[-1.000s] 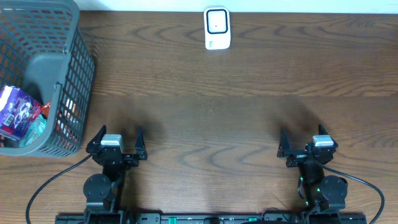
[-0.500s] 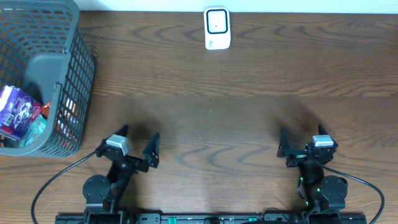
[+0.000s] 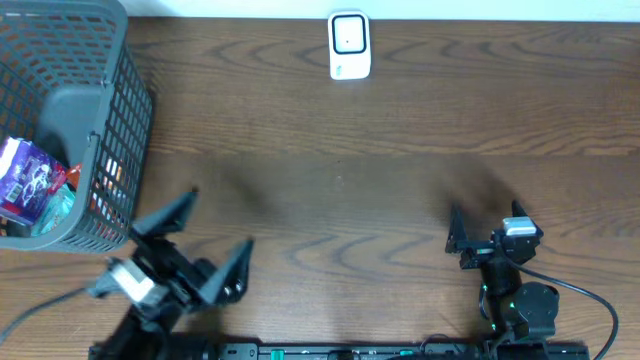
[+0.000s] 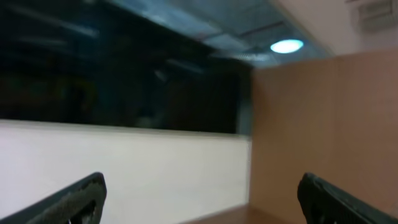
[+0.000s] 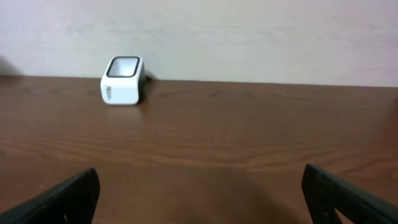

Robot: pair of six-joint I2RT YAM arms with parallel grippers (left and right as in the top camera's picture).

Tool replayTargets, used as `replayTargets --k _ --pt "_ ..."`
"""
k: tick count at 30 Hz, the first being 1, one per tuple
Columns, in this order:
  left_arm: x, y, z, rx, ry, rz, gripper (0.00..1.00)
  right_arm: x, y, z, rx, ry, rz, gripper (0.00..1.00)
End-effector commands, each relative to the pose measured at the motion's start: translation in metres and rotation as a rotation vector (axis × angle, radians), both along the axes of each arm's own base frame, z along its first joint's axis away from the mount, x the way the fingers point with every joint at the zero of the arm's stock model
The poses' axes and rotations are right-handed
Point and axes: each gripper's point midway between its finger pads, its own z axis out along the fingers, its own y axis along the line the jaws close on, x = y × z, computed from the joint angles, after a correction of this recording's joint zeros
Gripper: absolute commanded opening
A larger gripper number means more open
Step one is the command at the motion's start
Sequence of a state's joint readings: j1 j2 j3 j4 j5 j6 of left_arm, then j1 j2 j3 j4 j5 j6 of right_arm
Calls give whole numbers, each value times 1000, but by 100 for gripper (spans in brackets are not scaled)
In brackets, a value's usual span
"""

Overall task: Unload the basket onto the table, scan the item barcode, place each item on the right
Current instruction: 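Reach the left gripper into the basket and grasp the purple package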

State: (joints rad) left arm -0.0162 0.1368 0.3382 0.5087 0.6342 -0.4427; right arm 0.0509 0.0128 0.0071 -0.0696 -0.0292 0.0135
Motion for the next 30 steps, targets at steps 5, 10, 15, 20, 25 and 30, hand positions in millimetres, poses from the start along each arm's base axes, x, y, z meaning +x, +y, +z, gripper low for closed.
replayTargets --k 5,10,15,20,25,30 --pt "95 76 86 -24 245 503 98 0 -1 -1 -11 4 -1 99" --pt "165 152 114 172 422 941 98 0 -1 -1 -10 4 0 99" --pt "207 240 85 264 794 1162 98 0 -1 -1 -11 4 -1 99" --pt "231 275 29 201 992 1127 98 0 -1 -1 -11 4 -1 99" --pt "226 288 -22 239 1188 1142 97 0 -1 -1 -11 4 -1 99" --pt "226 310 -52 178 1284 1162 97 0 -1 -1 -11 4 -1 99"
